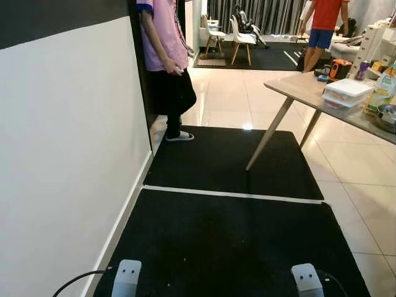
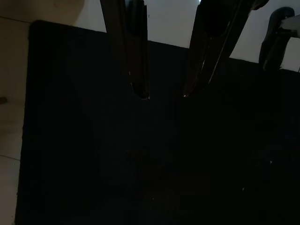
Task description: Restocking fridge
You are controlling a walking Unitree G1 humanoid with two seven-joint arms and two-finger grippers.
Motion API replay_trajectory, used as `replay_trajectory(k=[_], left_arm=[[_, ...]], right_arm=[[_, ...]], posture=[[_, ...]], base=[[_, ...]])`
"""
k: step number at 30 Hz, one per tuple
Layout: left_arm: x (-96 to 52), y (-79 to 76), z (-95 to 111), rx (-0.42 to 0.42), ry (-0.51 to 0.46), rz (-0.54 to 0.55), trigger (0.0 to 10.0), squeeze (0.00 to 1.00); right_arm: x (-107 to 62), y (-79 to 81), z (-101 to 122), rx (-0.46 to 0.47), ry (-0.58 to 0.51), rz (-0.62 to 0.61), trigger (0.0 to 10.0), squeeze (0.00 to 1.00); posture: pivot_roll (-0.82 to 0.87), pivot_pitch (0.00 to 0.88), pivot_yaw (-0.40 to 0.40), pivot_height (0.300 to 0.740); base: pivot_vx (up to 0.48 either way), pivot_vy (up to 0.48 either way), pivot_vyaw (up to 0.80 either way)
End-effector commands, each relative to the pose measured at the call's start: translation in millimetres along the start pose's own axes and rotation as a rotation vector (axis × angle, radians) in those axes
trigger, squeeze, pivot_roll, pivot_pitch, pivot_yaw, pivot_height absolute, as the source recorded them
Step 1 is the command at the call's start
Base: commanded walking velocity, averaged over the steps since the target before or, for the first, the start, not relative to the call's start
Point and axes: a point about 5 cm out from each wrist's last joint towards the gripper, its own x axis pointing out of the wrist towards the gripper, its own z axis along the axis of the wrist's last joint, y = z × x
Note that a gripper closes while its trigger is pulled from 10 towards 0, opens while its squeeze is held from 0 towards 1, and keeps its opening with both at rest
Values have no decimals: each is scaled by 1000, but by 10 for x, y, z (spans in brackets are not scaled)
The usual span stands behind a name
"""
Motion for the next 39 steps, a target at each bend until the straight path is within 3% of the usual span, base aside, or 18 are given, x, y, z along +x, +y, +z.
replay_trajectory(k=[1, 39], left_arm=[[-11, 16, -35, 5, 14, 0, 10000, 0], [-14, 56, -23, 33, 16, -15, 10000, 0]], right_arm=[[-22, -3, -69, 14, 21, -6, 10000, 0], [-37, 6, -104, 23, 25, -17, 10000, 0]], posture=[[-61, 85, -12, 740], [-62, 81, 5, 740]], base=[[292, 0, 0], [290, 0, 0]])
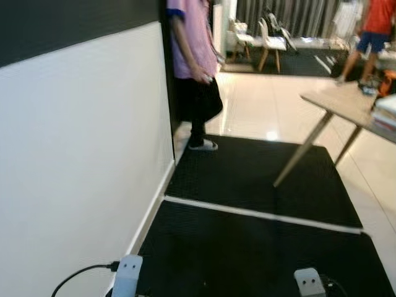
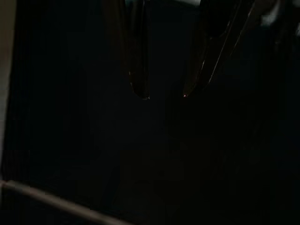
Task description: Restocking fridge
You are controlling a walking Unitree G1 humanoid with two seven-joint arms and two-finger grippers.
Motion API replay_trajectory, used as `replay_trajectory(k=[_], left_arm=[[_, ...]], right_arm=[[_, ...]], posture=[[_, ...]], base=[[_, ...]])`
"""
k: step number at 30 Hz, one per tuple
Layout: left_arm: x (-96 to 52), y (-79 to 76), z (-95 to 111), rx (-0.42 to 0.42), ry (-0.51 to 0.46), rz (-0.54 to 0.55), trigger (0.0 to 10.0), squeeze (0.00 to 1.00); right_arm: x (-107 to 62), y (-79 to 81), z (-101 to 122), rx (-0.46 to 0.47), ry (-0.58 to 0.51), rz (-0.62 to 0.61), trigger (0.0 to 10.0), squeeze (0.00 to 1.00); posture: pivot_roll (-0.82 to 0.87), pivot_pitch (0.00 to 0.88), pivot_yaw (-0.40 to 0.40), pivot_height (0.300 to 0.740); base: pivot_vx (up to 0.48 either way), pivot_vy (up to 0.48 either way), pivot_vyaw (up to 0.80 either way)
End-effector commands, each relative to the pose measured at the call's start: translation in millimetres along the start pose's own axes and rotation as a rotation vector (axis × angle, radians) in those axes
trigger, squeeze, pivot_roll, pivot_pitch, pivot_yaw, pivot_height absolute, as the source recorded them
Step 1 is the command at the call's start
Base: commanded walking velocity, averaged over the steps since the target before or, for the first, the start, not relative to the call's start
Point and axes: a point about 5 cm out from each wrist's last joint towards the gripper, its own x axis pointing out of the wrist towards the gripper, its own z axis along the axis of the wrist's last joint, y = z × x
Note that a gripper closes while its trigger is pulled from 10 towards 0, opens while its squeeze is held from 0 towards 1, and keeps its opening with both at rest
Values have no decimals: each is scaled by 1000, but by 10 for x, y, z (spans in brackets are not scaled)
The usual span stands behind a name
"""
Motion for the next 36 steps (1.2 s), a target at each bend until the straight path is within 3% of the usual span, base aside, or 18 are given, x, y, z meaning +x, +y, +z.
replay_trajectory(k=[1, 31, 36], left_arm=[[-17, 36, -64, 11, 29, 5, 10000, 0], [-27, 15, -86, 10, 28, 5, 10000, 0], [-27, 20, -95, 24, 38, 11, 10000, 0]], right_arm=[[-23, 63, -90, 17, 32, 10, 10000, 0], [-20, 77, -90, 16, 40, 37, 10000, 0], [-19, 94, -95, 16, 46, 43, 10000, 0]], posture=[[-62, 81, 5, 740], [-63, 95, -1, 740], [-63, 93, -4, 740]], base=[[289, 0, 0], [281, 0, 0], [0, 0, 0]])
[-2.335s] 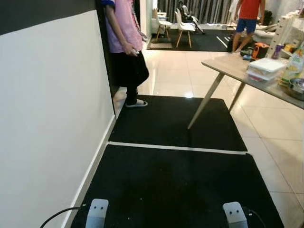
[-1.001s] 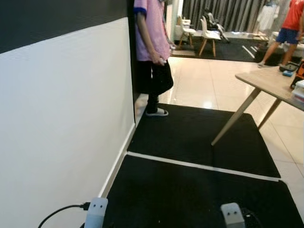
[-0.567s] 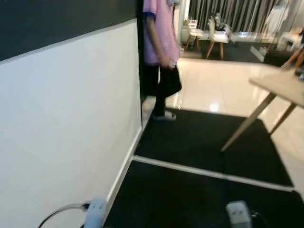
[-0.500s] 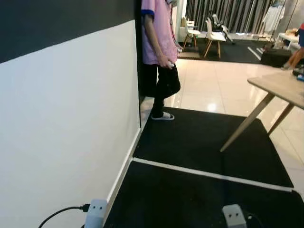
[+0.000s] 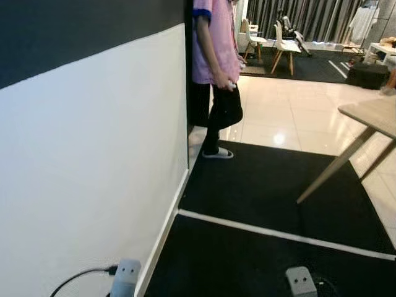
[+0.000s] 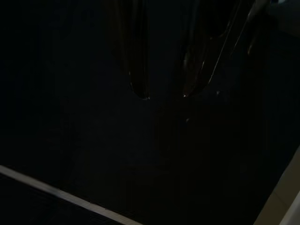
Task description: Restocking fridge
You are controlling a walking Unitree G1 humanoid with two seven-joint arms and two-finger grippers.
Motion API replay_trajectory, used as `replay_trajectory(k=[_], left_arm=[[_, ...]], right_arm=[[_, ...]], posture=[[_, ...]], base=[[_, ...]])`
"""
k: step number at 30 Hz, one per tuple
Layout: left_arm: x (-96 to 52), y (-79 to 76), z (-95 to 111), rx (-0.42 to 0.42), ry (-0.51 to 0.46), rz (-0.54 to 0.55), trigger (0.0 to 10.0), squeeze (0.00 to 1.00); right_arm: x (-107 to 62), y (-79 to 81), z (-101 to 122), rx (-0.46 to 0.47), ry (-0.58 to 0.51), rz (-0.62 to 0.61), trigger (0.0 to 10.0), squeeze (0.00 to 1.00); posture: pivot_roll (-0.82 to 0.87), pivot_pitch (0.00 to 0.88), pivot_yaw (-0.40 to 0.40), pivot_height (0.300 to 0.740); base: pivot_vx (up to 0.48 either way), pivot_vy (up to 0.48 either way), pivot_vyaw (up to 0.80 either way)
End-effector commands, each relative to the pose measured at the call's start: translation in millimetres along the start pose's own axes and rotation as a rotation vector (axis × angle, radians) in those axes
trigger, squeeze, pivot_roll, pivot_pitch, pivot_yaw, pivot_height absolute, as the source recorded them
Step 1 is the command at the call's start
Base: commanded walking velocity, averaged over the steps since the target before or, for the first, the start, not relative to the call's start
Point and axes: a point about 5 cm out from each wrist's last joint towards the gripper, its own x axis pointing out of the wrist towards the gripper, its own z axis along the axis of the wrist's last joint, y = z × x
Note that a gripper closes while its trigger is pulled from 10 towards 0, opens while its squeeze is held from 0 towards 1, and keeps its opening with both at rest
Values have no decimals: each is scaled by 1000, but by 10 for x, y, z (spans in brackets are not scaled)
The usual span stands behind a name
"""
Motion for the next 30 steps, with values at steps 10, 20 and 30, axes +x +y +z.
replay_trajectory(k=[10, 20, 30], left_arm=[[-20, 22, -75, 19, 29, 8, 10000, 0], [-23, 19, -86, 17, 30, 11, 10000, 0], [-22, 18, -83, 15, 28, 11, 10000, 0]], right_arm=[[-6, -17, -33, 13, 23, -3, 10000, 0], [1, -8, -26, 23, 29, 4, 10000, 0], [0, -18, -26, 22, 30, 2, 10000, 0]], posture=[[-59, 96, -12, 740], [-60, 96, -12, 740], [-60, 95, -11, 740]], base=[[0, 0, 0], [0, 0, -291], [0, 0, -800]])
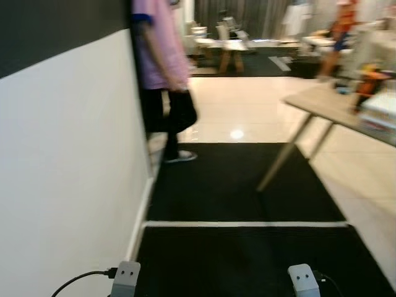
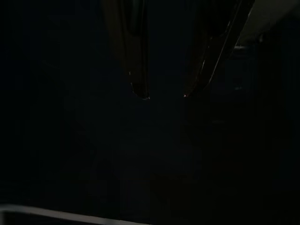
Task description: Restocking fridge
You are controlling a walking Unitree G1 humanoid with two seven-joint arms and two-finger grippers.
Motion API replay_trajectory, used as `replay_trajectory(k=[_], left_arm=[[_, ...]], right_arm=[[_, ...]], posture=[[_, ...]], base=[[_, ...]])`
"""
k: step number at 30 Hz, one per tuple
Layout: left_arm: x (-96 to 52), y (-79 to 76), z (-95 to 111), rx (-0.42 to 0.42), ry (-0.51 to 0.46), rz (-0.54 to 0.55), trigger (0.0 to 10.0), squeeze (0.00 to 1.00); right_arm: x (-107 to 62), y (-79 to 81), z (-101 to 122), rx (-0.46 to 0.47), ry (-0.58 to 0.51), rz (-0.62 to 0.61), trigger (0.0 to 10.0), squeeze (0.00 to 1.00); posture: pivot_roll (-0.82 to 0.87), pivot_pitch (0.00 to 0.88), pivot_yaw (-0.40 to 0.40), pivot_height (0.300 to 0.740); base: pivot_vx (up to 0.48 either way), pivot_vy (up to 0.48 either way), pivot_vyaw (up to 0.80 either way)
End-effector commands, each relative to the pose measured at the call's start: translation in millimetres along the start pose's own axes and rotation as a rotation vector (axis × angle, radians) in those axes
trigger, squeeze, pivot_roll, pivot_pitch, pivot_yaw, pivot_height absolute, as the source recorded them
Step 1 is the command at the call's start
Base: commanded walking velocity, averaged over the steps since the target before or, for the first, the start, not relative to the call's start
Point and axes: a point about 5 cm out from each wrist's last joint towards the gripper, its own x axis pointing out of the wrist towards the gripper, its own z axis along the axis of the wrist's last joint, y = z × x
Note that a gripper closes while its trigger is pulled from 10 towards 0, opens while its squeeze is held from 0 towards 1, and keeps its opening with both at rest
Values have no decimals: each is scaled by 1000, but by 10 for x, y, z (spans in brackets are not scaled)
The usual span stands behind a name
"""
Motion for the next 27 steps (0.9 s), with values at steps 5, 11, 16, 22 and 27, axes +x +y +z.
replay_trajectory(k=[5, 11, 16, 22, 27], left_arm=[[-27, -3, -103, 8, 30, -2, 10000, 0], [-27, -15, -94, 5, 20, -6, 10000, 0], [-29, -19, -95, 16, 14, -2, 10000, 0], [-36, -36, -110, -3, 7, 0, 10000, 0], [-38, -46, -113, -6, 4, -1, 10000, 0]], right_arm=[[-6, 25, -38, 24, 15, 4, 10000, 0], [-7, 21, -39, 26, 15, 5, 10000, 0], [-8, 19, -39, 24, 15, 7, 10000, 0], [2, 31, -18, 18, 13, 15, 10000, 0], [6, 31, -8, 14, 13, 19, 10000, 0]], posture=[[-59, 92, -9, 740], [-60, 89, -9, 740], [-56, 79, -15, 740], [-55, 74, -21, 740], [-53, 70, -27, 740]], base=[[0, 0, -800], [0, 0, -800], [0, 0, -800], [0, 0, -800], [0, 0, -800]])
